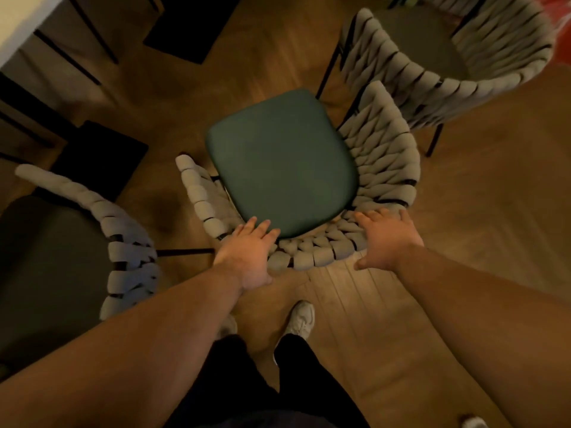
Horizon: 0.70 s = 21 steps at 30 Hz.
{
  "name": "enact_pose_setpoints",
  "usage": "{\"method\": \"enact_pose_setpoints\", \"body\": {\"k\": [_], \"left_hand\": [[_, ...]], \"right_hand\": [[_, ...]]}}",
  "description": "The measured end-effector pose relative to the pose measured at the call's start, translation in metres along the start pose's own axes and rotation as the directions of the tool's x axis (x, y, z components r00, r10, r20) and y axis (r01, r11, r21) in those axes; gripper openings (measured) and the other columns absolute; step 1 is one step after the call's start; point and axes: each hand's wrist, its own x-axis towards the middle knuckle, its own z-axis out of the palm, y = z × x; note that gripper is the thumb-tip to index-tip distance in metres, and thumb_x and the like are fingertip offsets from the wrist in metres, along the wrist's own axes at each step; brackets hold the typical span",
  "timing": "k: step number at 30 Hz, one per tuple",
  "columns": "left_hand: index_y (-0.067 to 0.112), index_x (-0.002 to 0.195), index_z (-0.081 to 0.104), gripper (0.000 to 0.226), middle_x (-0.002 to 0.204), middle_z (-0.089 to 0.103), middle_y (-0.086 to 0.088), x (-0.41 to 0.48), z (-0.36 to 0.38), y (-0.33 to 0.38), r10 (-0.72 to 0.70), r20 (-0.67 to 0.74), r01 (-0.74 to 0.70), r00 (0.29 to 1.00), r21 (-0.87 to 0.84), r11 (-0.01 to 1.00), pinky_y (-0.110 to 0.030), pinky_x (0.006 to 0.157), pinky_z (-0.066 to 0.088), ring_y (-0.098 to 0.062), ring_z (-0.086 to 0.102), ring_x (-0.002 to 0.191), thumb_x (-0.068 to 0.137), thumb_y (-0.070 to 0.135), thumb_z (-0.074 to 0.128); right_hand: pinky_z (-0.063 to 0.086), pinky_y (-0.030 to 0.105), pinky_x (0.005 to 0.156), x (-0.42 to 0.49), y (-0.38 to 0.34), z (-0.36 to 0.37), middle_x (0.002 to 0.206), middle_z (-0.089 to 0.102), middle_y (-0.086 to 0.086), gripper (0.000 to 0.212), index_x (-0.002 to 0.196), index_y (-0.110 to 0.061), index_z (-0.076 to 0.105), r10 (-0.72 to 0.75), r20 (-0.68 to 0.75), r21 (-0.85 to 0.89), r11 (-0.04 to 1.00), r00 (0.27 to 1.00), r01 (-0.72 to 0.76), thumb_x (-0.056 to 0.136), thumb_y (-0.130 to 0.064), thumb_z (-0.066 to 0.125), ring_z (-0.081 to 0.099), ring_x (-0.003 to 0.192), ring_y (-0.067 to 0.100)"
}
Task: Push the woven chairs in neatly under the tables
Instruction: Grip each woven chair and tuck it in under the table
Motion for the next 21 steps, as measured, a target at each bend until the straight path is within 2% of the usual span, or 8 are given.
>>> {"method": "enact_pose_setpoints", "body": {"k": [4,8,10,12,13,15,17,21], "left_hand": [[0.023,0.171,0.002,0.118,0.179,0.000,-0.002,0.036,0.016,0.031,0.053,0.098,-0.055,0.994,0.011,0.998,-0.049,0.133,0.008,-0.030,-0.001,0.164,0.088,0.056,0.079],[0.021,0.170,0.006,0.104,0.178,0.009,-0.004,0.068,0.030,0.054,0.127,0.144,-0.127,0.981,-0.007,0.992,-0.051,0.133,0.010,-0.030,0.006,0.164,0.094,0.039,0.074],[0.024,0.169,0.015,0.086,0.173,0.026,-0.008,0.075,0.030,0.056,0.134,0.146,-0.132,0.980,-0.027,0.991,-0.053,0.128,0.026,-0.033,0.023,0.159,0.097,0.023,0.063],[0.027,0.163,0.029,0.070,0.151,0.055,-0.009,0.075,0.027,0.056,0.124,0.163,-0.115,0.979,-0.064,0.991,-0.051,0.107,0.050,-0.034,0.055,0.136,0.099,0.017,0.058],[0.028,0.159,0.035,0.063,0.138,0.063,-0.008,0.074,0.024,0.055,0.123,0.163,-0.111,0.979,-0.081,0.991,-0.049,0.097,0.055,-0.034,0.062,0.123,0.100,0.017,0.056],[0.028,0.153,0.042,0.053,0.127,0.067,-0.007,0.071,0.021,0.053,0.125,0.157,-0.109,0.980,-0.107,0.988,-0.048,0.091,0.056,-0.034,0.066,0.114,0.102,0.015,0.052],[0.027,0.150,0.045,0.048,0.125,0.066,-0.008,0.068,0.018,0.046,0.131,0.169,-0.109,0.977,-0.132,0.985,-0.048,0.089,0.056,-0.036,0.065,0.113,0.103,0.015,0.051],[0.034,0.147,0.046,0.050,0.126,0.068,-0.004,0.072,0.007,0.020,0.090,0.179,-0.060,0.980,-0.169,0.984,-0.051,0.093,0.058,-0.033,0.067,0.114,0.100,0.024,0.062]], "right_hand": [[0.010,0.062,0.131,0.028,0.021,0.013,0.176,0.023,0.000,0.115,0.171,-0.030,0.011,-0.006,0.074,-0.092,0.996,0.997,0.013,0.084,-0.060,0.079,0.016,0.163,0.027],[0.003,0.067,0.130,0.057,0.030,0.021,0.177,0.022,0.001,0.081,0.170,-0.032,0.018,-0.006,0.112,-0.178,0.984,0.994,0.026,0.101,-0.029,0.059,0.012,0.165,0.027],[0.000,0.067,0.130,0.071,0.031,0.020,0.176,0.026,-0.001,0.071,0.169,-0.032,0.025,-0.029,0.123,-0.221,0.974,0.992,0.056,0.104,-0.024,0.052,0.014,0.164,0.027],[0.000,0.066,0.129,0.083,0.031,0.018,0.175,0.029,-0.004,0.066,0.166,-0.036,0.033,-0.095,0.173,-0.269,0.953,0.980,0.139,0.104,-0.025,0.052,0.019,0.163,0.026],[0.002,0.065,0.129,0.086,0.032,0.017,0.172,0.035,-0.007,0.063,0.163,-0.039,0.038,-0.133,0.200,-0.285,0.940,0.971,0.187,0.103,-0.026,0.054,0.025,0.160,0.025],[0.010,0.062,0.129,0.090,0.035,0.020,0.159,0.051,-0.012,0.054,0.152,-0.044,0.050,-0.173,0.216,-0.281,0.932,0.961,0.231,0.101,-0.028,0.056,0.041,0.149,0.023],[0.020,0.059,0.125,0.093,0.034,0.019,0.146,0.061,-0.013,0.045,0.143,-0.045,0.055,-0.185,0.218,-0.281,0.928,0.958,0.243,0.101,-0.030,0.055,0.052,0.137,0.023],[0.035,0.051,0.113,0.103,0.020,0.003,0.140,0.064,-0.009,0.042,0.142,-0.042,0.057,-0.235,0.209,-0.294,0.911,0.949,0.290,0.102,-0.031,0.052,0.057,0.129,0.025]]}}
